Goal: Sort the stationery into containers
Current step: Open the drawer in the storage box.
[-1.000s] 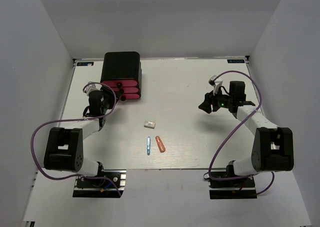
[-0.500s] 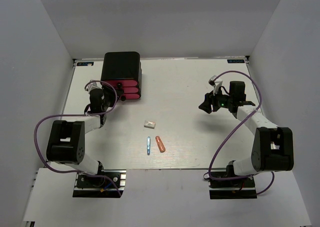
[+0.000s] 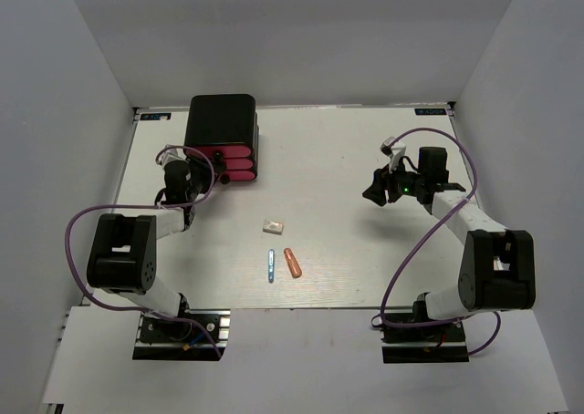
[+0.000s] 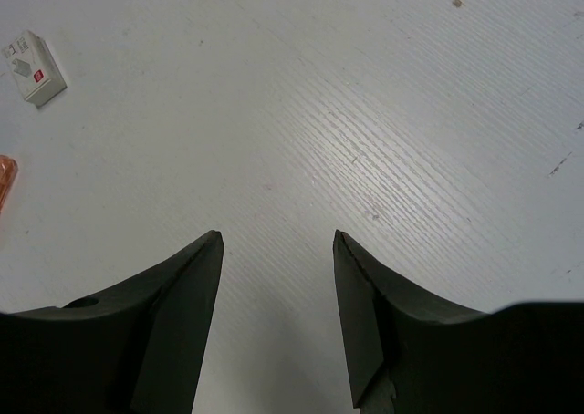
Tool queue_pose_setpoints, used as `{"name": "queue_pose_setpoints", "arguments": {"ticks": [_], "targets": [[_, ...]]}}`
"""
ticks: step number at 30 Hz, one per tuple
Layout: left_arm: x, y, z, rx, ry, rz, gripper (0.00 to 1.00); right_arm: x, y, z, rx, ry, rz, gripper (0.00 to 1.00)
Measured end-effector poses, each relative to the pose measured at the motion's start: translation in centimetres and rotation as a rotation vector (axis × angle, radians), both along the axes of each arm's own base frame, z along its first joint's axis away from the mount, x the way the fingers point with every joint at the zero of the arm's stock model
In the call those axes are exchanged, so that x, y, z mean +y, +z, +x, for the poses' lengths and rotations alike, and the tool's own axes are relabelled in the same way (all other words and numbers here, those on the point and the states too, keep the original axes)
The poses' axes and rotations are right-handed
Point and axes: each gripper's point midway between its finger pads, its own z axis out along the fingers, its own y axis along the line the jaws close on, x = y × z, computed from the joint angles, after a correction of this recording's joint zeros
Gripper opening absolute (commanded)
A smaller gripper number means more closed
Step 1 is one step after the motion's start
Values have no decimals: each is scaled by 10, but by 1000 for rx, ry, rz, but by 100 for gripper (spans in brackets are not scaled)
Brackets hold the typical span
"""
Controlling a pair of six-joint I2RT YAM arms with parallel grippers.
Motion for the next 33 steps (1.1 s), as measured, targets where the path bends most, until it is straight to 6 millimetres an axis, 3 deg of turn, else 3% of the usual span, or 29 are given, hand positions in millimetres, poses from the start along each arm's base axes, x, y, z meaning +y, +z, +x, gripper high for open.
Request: {"name": "queue_pose_setpoints", "arguments": {"ticks": [9,13,17,21,28,33], "targets": [[-1,0,-3,-1,-6,-2,31,0,0,0,-3,2,-1,58],[-1,0,-20,-3,-12,-3,30,0,1,0,-12,11,-5,58],[-1,-1,-51,1,-21,-2,30,2,1,-2,-31,48,-11,58],[-2,-1,-70,5,-31,3,61,10,1,-11,-58,139,-11,61],[-3,-4,-78,22,-54,28,74,46,3,-42,-155,425,-20,65],[-4,-5,-85,38,-79,47,78,92,-8,-64,-210,646,-55,65]]}}
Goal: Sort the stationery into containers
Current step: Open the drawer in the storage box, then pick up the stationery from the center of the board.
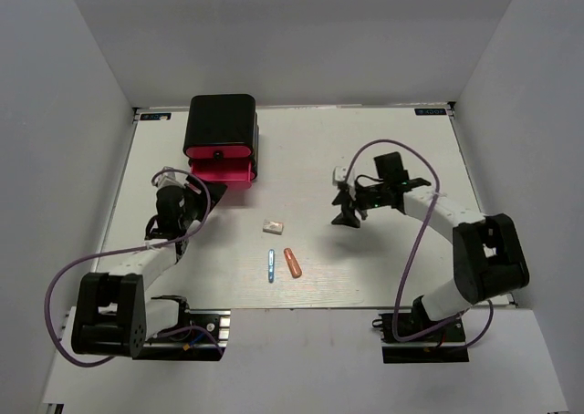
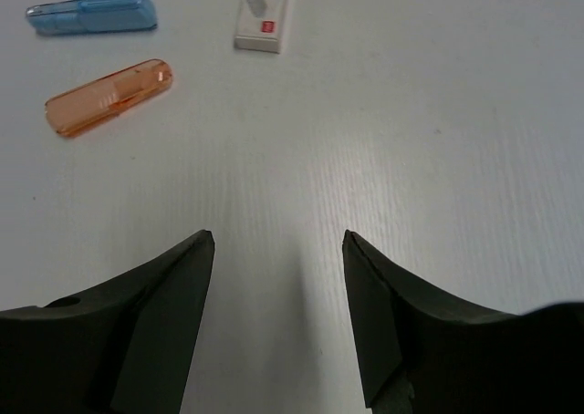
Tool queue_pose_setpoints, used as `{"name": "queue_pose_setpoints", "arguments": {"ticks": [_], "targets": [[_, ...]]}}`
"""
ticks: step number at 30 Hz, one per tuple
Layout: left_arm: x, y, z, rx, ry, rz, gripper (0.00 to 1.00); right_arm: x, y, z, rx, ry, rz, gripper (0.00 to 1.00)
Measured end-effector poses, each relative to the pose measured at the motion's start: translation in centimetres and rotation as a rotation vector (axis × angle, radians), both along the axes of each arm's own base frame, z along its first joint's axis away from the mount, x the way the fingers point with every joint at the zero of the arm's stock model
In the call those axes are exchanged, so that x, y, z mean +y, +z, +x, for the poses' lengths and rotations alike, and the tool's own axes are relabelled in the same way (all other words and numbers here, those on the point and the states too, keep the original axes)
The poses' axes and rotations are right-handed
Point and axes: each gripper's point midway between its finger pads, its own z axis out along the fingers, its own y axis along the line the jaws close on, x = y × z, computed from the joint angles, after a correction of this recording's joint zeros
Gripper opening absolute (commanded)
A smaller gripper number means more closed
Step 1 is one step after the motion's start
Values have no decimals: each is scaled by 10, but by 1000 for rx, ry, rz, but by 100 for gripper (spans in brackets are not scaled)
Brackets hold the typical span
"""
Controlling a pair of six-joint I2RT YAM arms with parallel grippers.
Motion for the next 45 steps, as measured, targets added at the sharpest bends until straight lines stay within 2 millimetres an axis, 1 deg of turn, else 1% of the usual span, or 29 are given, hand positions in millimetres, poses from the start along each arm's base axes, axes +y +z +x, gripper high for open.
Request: {"name": "queue_pose_setpoints", "arguments": {"ticks": [2,4,6,7,9,10,12,16,19,22,25,29,30,31,32,33,35,36,39,41,43,45], "targets": [[0,6,-5,-11,-11,10,82,19,-9,-9,-2,66,-26,65],[0,19,-10,-41,-21,21,84,39,-18,-15,-2,111,-52,68],[1,33,-17,-78,-28,40,84,57,-26,-17,-7,131,-75,69],[1,39,-22,-94,-32,50,86,67,-30,-17,-7,133,-90,73],[3,49,-32,-119,-40,75,86,82,-39,-14,-7,134,-116,73],[4,53,-36,-127,-43,87,87,88,-43,-12,-7,131,-128,75],[6,57,-48,-130,-45,112,87,100,-52,-5,-11,115,-154,75],[12,62,-70,-134,-37,147,88,120,-64,-5,-14,106,-194,75],[16,66,-86,-144,-23,161,88,139,-66,-6,-33,113,-205,75],[21,65,-101,-133,-5,170,89,152,-66,-9,-41,122,-209,75],[24,61,-110,-118,13,171,89,162,-70,-14,-42,127,-217,75],[26,53,-116,-79,24,173,89,167,-79,-21,-42,122,-244,64],[27,51,-117,-68,26,174,89,168,-80,-21,-44,120,-246,56],[28,48,-117,-56,28,176,89,169,-80,-21,-50,116,-248,51],[28,46,-118,-47,30,177,89,170,-79,-20,-57,111,-249,40],[28,44,-118,-40,31,178,89,170,-79,-18,-63,108,-249,34],[29,42,-118,-26,34,177,89,170,-79,-15,-69,94,-253,25],[29,41,-118,-22,35,175,89,170,-79,-15,-71,90,-254,18],[29,40,-118,-16,37,173,89,168,-79,-12,-77,86,-254,14],[29,40,-118,-15,38,170,89,167,-72,-12,-89,88,-245,14],[29,39,-118,-11,38,168,89,166,-52,-12,-121,95,-212,14],[28,39,-118,-9,39,165,89,170,-22,-10,-175,104,-156,14]]}}
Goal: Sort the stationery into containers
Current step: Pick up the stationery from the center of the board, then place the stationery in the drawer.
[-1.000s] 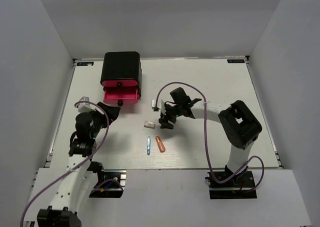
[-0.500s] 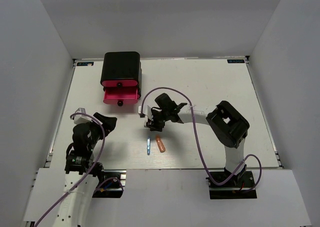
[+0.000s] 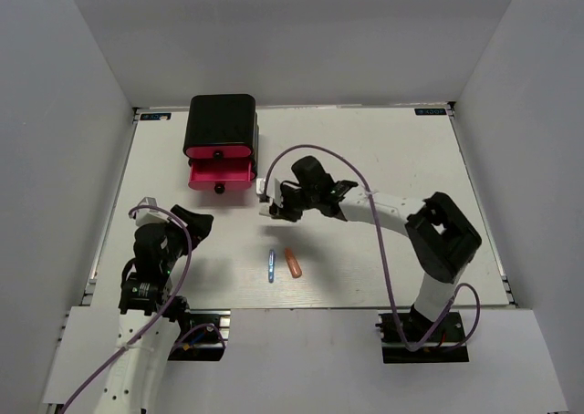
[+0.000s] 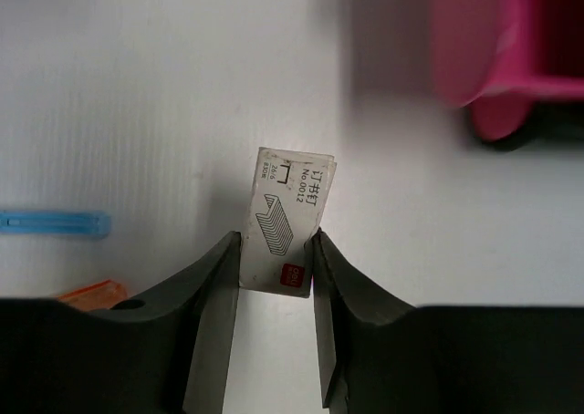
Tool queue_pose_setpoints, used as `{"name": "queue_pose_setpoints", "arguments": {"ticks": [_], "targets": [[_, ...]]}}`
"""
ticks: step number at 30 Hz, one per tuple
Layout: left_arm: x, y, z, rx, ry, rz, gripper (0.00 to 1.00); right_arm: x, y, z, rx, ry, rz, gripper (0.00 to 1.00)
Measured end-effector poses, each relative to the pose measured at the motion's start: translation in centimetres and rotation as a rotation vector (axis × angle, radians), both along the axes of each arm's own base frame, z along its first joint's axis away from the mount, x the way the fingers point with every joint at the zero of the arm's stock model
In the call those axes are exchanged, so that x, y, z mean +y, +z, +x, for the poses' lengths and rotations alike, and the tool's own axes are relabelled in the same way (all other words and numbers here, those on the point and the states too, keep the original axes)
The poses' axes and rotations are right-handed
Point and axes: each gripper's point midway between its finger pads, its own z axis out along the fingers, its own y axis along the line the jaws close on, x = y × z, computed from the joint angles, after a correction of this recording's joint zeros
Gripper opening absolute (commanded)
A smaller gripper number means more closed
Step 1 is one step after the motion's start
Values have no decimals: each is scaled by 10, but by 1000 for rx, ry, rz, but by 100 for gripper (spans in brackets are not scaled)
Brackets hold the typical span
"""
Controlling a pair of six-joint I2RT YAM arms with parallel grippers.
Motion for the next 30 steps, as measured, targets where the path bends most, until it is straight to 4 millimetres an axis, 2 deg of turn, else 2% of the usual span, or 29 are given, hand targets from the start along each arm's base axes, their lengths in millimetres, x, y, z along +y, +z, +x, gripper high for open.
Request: {"name": "queue_pose_setpoints", "arguments": {"ticks": [5,8,11,16,19,22,25,26,30], "targets": [[0,1,2,-4,4,-8,89,27,83,22,-174,40,171,16],[-1,0,3,2,4,-10,89,41,107,36,-249,51,227,17],[0,0,4,1,5,-10,89,55,110,51,-292,47,248,17],[-1,1,4,0,5,-11,90,76,97,78,-326,16,242,19],[-1,1,4,-2,5,-11,90,87,94,92,-345,-3,242,23],[-1,1,4,-5,5,-11,90,93,95,99,-358,-9,246,30],[-1,1,5,-5,6,-14,90,97,99,101,-369,-6,254,43],[-1,1,5,-8,7,-15,90,98,100,101,-372,-4,256,52],[-1,2,8,-14,7,-19,90,101,100,101,-381,3,259,63]]}}
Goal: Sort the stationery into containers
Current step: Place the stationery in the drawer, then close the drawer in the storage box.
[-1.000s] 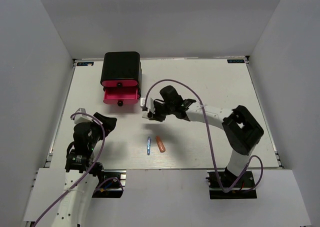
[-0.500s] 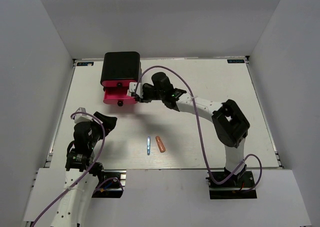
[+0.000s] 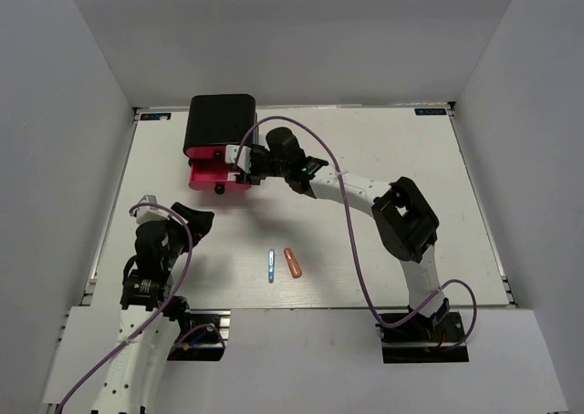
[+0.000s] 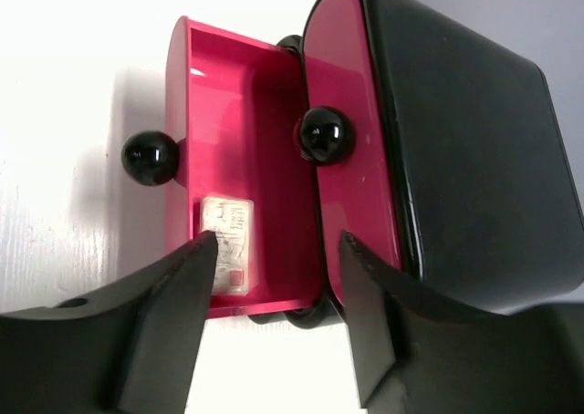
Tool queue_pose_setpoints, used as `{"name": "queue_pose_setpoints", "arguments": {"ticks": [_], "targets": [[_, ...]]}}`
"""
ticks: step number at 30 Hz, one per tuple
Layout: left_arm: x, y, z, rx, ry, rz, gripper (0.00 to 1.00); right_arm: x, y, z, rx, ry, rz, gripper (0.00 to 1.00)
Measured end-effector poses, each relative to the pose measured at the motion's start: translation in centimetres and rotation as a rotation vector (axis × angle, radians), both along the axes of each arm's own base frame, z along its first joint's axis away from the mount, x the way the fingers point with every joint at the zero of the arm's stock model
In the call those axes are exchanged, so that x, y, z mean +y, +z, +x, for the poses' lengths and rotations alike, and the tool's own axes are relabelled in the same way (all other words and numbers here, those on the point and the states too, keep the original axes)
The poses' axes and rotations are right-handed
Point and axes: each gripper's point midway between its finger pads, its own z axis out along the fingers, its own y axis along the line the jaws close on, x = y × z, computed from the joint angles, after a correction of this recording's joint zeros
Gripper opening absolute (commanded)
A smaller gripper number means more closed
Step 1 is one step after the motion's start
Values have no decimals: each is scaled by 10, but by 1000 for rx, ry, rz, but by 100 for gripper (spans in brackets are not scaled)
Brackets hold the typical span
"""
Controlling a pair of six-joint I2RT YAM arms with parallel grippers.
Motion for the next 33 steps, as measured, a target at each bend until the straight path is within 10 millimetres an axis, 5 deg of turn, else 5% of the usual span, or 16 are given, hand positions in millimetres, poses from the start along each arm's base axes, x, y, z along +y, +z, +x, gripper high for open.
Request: {"name": "queue_pose_setpoints", "arguments": {"ticks": [8,11,12,13,16,20,23,28,33], "targets": [[-1,-9,6,20,0,-1,88,3,0,-2,0,5,6,60],[-2,-13,12,27,-2,-10,72,1,6,-3,-2,-2,24,26],[-3,-17,14,34,-4,-14,64,-3,8,-4,7,-10,28,1],[-4,-21,16,43,-5,-21,46,-8,12,-5,13,-23,35,0],[-7,-35,22,73,-11,-37,32,-28,29,-12,49,-64,68,0],[-11,-48,32,106,-19,-54,38,-67,66,-15,56,-126,136,0],[-14,-53,41,110,-28,-65,41,-101,72,-16,62,-179,157,0],[-19,-61,56,113,-45,-78,60,-158,13,-20,149,-285,65,3],[-22,-67,70,126,-53,-87,61,-200,-43,-31,260,-361,-40,4]]}}
